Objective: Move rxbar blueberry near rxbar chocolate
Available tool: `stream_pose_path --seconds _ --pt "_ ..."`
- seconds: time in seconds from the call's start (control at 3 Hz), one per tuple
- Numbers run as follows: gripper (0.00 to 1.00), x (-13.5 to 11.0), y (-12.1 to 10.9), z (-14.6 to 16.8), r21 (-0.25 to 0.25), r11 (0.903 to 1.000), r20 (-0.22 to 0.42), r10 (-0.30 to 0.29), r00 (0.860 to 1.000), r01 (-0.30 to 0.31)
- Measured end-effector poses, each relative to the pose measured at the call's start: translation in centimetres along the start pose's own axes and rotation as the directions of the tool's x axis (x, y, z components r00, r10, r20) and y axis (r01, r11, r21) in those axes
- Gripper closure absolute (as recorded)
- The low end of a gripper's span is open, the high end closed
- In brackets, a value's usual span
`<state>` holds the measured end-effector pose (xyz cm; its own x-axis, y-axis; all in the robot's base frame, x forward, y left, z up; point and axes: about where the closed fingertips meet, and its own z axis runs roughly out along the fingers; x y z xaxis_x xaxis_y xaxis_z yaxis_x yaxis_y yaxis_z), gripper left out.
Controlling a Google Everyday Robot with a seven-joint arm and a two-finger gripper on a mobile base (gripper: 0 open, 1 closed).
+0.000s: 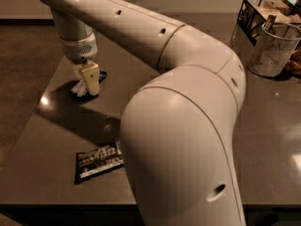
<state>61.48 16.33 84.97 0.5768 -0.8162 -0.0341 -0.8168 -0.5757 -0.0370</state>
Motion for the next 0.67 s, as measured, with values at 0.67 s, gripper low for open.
stream_pose_path --seconds 0.67 --pt "0.87 1.44 0.56 0.33 -0.011 0.9989 -0.032 0.045 0.998 -0.045"
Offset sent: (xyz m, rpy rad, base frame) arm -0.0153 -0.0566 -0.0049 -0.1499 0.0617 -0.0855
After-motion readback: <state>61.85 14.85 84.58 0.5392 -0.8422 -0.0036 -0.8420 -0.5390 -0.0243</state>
